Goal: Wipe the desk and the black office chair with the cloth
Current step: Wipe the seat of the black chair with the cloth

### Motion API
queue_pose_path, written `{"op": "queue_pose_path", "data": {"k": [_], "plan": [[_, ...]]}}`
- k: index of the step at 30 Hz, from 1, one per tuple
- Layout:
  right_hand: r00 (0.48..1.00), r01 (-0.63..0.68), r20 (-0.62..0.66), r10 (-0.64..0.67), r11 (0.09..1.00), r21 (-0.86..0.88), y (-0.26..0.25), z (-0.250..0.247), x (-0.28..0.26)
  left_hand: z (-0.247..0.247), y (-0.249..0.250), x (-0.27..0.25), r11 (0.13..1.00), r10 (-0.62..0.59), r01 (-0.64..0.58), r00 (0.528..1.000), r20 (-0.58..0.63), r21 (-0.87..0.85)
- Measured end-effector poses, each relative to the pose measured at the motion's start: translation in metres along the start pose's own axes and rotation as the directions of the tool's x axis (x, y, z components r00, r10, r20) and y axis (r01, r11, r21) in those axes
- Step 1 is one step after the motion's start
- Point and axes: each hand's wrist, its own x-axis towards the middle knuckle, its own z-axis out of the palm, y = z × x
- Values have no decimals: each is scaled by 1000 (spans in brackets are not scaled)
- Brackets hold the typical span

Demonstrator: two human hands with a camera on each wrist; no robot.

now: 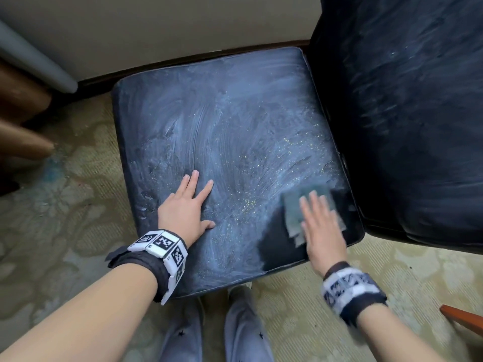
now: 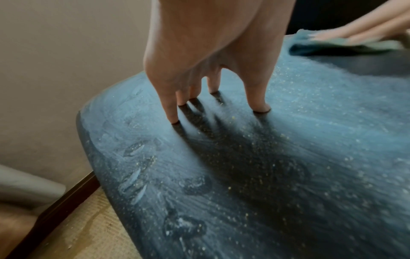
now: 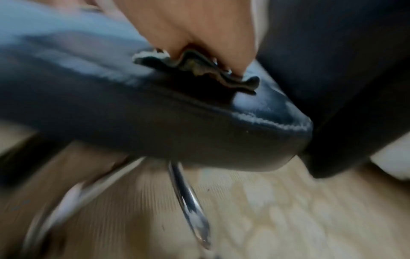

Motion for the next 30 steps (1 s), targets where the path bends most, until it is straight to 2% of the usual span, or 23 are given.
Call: {"op": "queue_pose_path", "data": {"k": [1, 2, 3, 4, 6, 8, 9, 10, 12, 13, 14, 15, 16, 18, 19, 20, 21, 23, 25, 26, 27, 29, 30], "plan": [[990, -139, -1, 139, 990, 35, -8, -2, 11, 0, 1, -1, 1000, 0, 0, 1000, 8, 9], [986, -163, -37, 165, 985, 51, -26, 3, 11, 0, 2, -1, 1000, 2, -2, 1000, 13, 17], [992, -78, -92, 82, 996, 46, -47, 11, 1, 0, 3, -1, 1000, -1, 1, 1000, 14, 25], [992, 93, -85, -89, 995, 39, -71, 21, -18, 0, 3, 0, 999, -4, 4, 1000, 16, 34], [903, 429, -14, -429, 903, 31, -107, 35, -64, 0, 3, 0, 999, -4, 3, 1000, 22, 46], [817, 576, 18, -576, 818, 7, -101, 32, -70, -2, 2, 1, 999, -2, 1, 1000, 22, 52], [810, 587, 25, -586, 810, -11, -88, 29, -55, -2, 1, 1, 999, 5, -6, 1000, 20, 49], [850, 527, 44, -526, 850, -16, -73, 21, -35, -2, 0, 1, 999, 9, -10, 1000, 19, 44], [976, 218, -18, -217, 976, 4, -50, 8, 5, -2, -2, 1, 999, 8, -9, 1000, 28, 32], [995, 82, -62, -79, 996, 43, -52, 9, 9, -3, -3, -1, 1000, 7, -8, 999, 42, 18], [996, 44, -86, -37, 996, 77, -63, 17, 0, -3, -2, -1, 1000, 8, -8, 998, 55, 4], [990, 114, -95, -105, 989, 93, -80, 26, -16, -3, -2, 0, 1000, 9, -9, 998, 62, -7], [954, 296, -73, -290, 951, 87, -98, 31, -37, -3, -4, 0, 1000, 16, -15, 997, 70, -18], [777, 625, 35, -628, 777, 71, -100, 27, -52, -5, -8, 0, 998, 47, -44, 994, 94, -35], [714, 695, 81, -696, 718, 41, -87, 19, -40, -7, -10, 2, 998, 62, -59, 993, 101, -32], [710, 698, 123, -693, 716, 7, -73, 9, -20, -9, -13, 3, 997, 78, -75, 991, 109, -25], [770, 628, 136, -624, 778, 19, -62, 2, 1, -12, -15, 3, 996, 90, -89, 989, 119, -17], [925, 357, 97, -368, 927, 115, -64, -1, 21, -15, -19, 2, 995, 102, -104, 984, 147, 6], [965, 254, 25, -260, 956, 149, -97, 19, -10, -14, -20, -1, 994, 104, -106, 983, 149, 5], [938, 344, -7, -347, 927, 151, -112, 28, -34, -13, -20, 0, 995, 100, -101, 985, 138, 0], [858, 506, 10, -514, 848, 159, -118, 29, -50, -11, -20, 0, 996, 94, -94, 987, 128, -4], [612, 771, 91, -786, 618, 157, -95, 19, -38, -7, -20, 0, 996, 84, -83, 989, 120, -14], [549, 814, 136, -825, 564, 139, -79, 9, -16, -7, -20, 0, 997, 80, -79, 990, 113, -12]]}}
